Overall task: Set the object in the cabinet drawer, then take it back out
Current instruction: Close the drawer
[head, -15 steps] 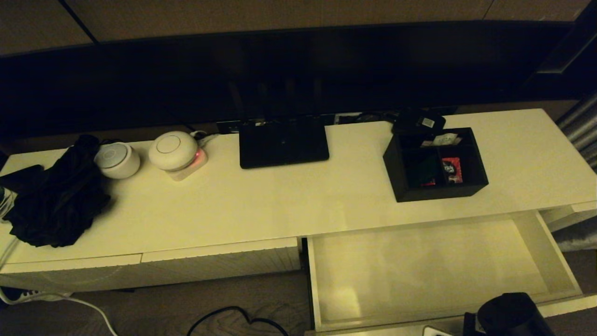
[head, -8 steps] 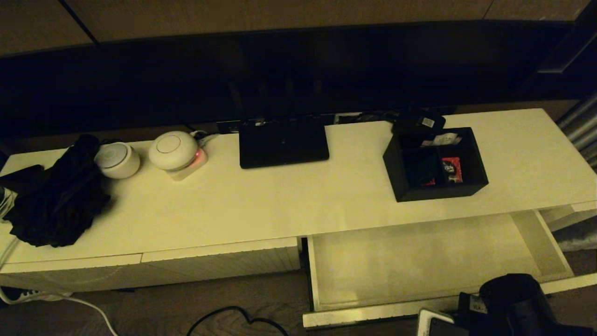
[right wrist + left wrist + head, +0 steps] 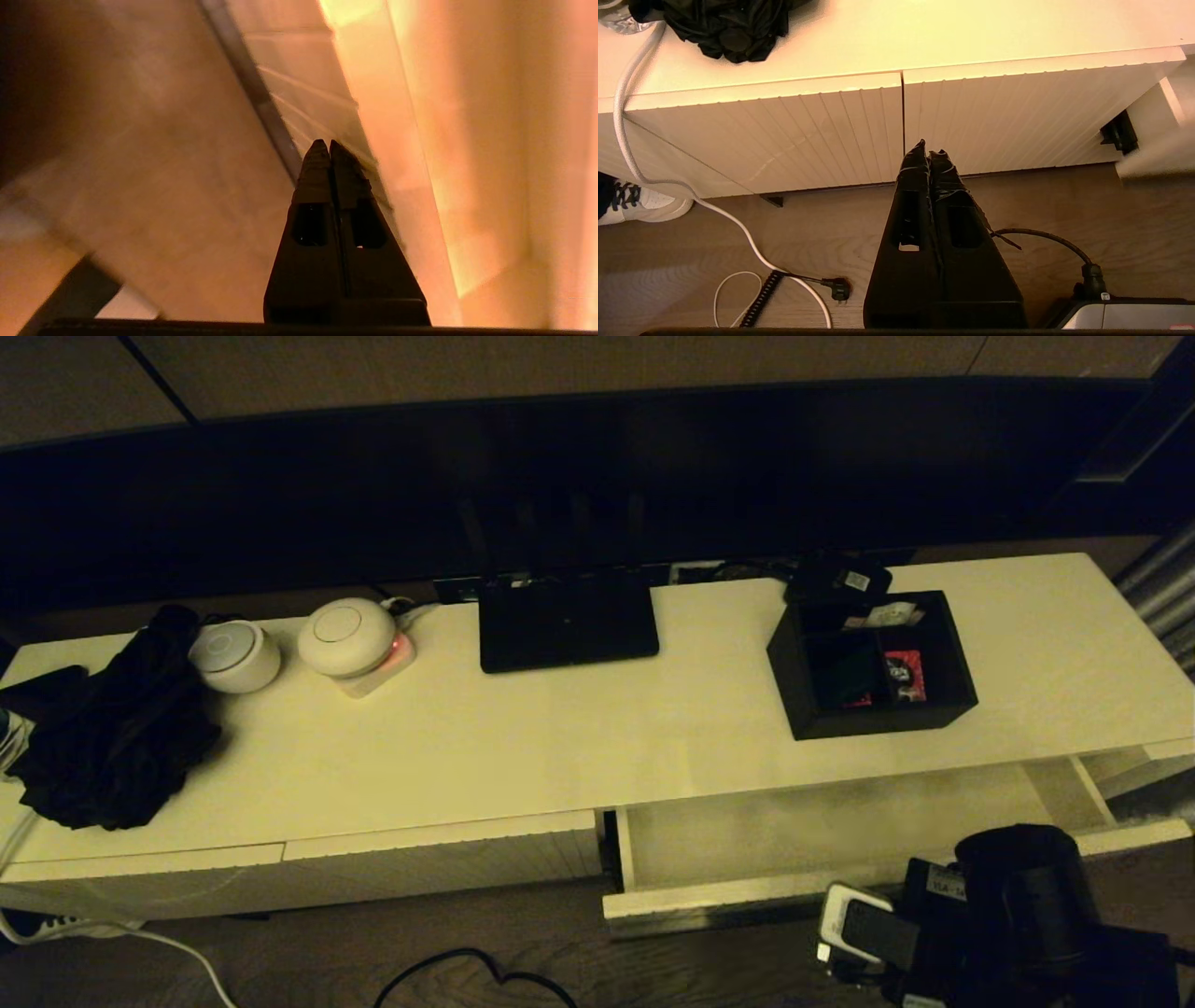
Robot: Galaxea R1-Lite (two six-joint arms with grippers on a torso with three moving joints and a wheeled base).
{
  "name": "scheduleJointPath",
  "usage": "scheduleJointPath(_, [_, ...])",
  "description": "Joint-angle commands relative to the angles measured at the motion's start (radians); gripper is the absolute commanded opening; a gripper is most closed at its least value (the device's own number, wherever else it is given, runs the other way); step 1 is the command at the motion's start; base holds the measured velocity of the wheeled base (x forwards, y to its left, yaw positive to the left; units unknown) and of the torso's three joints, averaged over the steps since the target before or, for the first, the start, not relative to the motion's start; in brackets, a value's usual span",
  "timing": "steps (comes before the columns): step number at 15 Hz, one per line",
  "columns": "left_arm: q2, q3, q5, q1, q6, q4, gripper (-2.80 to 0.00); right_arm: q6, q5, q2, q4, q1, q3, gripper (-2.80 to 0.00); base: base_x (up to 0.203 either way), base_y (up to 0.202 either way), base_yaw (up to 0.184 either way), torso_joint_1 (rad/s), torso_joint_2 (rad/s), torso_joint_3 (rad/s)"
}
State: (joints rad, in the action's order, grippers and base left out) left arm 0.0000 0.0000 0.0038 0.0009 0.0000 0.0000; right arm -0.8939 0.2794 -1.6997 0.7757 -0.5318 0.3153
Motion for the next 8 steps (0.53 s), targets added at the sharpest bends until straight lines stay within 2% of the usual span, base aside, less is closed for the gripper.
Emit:
scheduleJointPath(1, [0.000,0.003,0.001,0.001,0.000,0.000,-2.80,-0.008,0.001,-0.044,0.027,0.020,0.044,-2.80,0.000,0.000,0.000,0.000,0.00,0.000])
scheduleJointPath(8, [0.000,0.003,0.001,0.001,0.000,0.000,-2.80,-0.057,0.000,-0.096,0.036,0.064,0.168,-2.80,0.000,0.000,0.000,0.000,0.00,0.000])
